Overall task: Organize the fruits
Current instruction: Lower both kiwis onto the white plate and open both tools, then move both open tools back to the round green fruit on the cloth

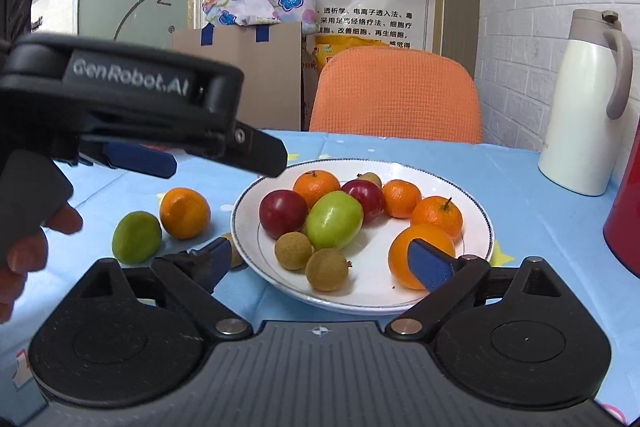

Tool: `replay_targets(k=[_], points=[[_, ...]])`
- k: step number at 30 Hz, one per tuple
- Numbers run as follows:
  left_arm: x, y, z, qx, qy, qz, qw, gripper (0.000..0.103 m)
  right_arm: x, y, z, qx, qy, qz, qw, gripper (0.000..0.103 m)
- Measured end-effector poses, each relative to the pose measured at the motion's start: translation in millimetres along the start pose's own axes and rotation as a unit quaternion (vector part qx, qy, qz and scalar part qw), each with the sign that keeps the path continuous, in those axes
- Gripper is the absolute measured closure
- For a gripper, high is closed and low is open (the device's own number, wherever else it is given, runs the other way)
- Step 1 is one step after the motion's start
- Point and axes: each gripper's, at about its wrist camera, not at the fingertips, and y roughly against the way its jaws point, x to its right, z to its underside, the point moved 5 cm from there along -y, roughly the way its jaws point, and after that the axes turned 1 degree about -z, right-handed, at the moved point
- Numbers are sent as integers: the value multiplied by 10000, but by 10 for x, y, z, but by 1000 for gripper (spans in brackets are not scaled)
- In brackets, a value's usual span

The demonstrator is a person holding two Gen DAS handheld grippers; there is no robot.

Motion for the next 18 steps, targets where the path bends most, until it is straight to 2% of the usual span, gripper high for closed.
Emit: replay_targets(k=[18], points=[[-479,441,103,-34,689,-411,9968,0,-289,242,-40,13,-49,-231,9997,0]])
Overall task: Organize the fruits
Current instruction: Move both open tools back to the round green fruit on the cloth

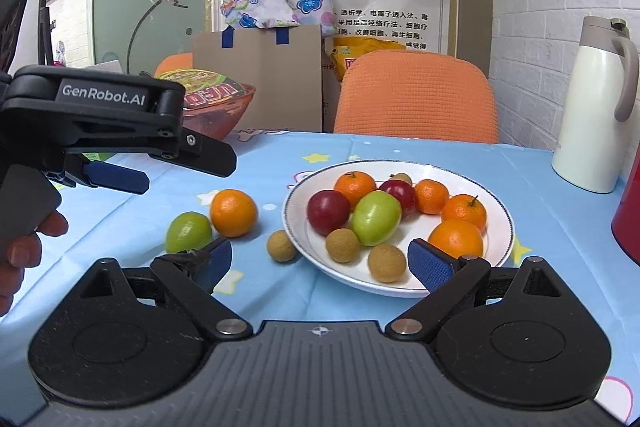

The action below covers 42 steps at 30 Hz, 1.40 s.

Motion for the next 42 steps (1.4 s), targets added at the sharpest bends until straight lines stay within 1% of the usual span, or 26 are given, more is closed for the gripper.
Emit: replay_targets(k=[8,13,17,20,24,28,32,40,42], points=[[-200,219,78,69,120,-78,9999,0,-246,82,25,-63,53,-308,9995,0],[-258,298,166,96,-62,-268,9996,0,-361,153,19,-37,-281,-571,9980,0],[-311,334,236,48,-53,-263,9996,0,-467,163,24,-94,-185,-561,9982,0],[-367,336,267,6,60,-226,9997,0,-533,149,37,-177,-186,-647,9976,0],[-391,273,283,-132,137,-84,9998,0,-637,76,50,-312,-94,-719,9969,0],[-382,144,275,-315,91,25,9995,0,-698,-39,48,-490,-161,-912,9945,0],[-409,4,256,-500,140,79,9986,0,-733,-164,15,-553,-114,-874,9946,0],[-468,-142,183,-635,146,135,9978,0,-703,-395,30,-740,-236,-870,9932,0],[-469,-170,176,-679,148,199,9974,0,-701,-445,34,-775,-255,-882,9927,3]])
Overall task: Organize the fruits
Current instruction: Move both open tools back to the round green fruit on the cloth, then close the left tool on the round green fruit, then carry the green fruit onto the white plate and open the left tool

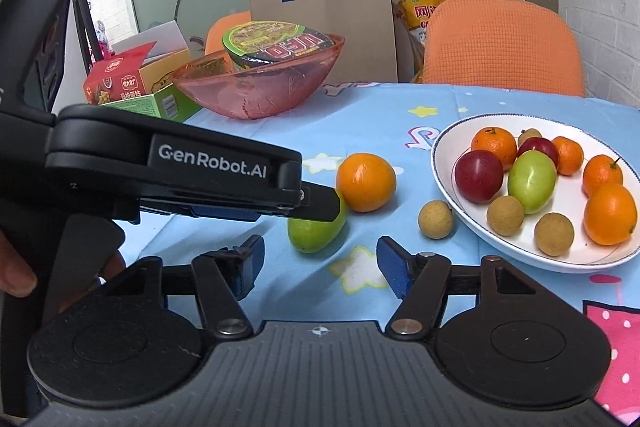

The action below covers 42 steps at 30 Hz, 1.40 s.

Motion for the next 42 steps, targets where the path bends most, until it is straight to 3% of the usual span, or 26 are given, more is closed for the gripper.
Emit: replay_targets(k=[17,24,27,39,42], points=[[4,-228,-49,-234,-84,193,9995,0,30,-256,-69,-113,-106,-60,9999,17],[-6,-266,-49,-278,-67,212,9994,0,34,-288,-63,-140,-104,-69,9998,34],[3,-261,-47,-272,-91,194,9994,0,34,-287,-61,-147,-116,-70,9998,34],[214,-49,12,-133,-222,219,9994,0,2,-9,-24,127,5,16,9999,36],[341,14,22,-81,-298,270,9992,0,42,110,0,226,-35,44,9997,43]])
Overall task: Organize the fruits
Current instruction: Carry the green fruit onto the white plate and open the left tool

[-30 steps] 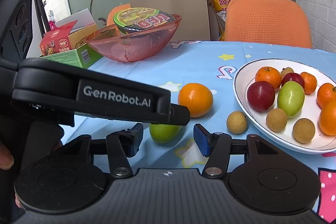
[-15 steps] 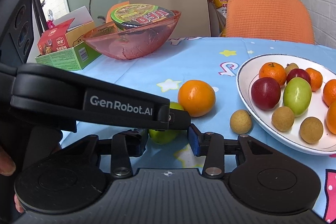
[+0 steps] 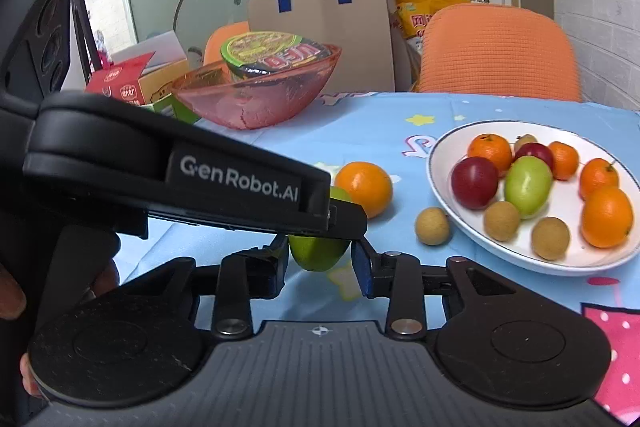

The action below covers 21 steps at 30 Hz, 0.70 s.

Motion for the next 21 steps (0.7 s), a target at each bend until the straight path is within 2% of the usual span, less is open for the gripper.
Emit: replay_targets(k=[11,21], points=[[569,-3,24,89,-443,286,9986,0,344,382,-19,376,-174,331,9986,43],[1078,-238,-61,61,-850,546,9949,0,768,561,-68,631,-437,658,9949,43]])
